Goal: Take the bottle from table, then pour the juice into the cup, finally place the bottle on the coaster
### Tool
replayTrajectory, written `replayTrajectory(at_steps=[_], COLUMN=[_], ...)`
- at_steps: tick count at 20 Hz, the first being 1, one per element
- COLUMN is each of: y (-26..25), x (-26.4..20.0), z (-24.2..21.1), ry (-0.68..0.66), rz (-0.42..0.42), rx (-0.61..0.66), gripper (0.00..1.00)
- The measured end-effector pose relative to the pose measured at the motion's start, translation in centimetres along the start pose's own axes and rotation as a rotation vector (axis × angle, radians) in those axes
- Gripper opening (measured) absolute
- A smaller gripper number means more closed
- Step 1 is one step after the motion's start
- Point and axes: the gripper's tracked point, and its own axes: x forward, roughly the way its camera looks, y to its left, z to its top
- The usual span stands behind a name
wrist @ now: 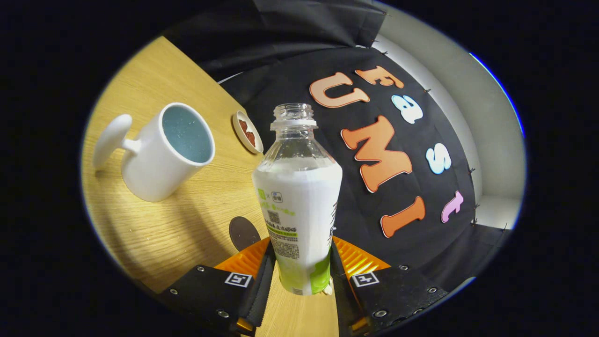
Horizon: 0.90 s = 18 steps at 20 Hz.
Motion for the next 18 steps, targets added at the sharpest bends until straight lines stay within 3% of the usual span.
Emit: replayTrajectory(at_steps=[18], y=[-1.9], x=[1.8], z=[1.1], ry=[-0.073], rz=[-0.121], rx=[-0.385], gripper=[0.63])
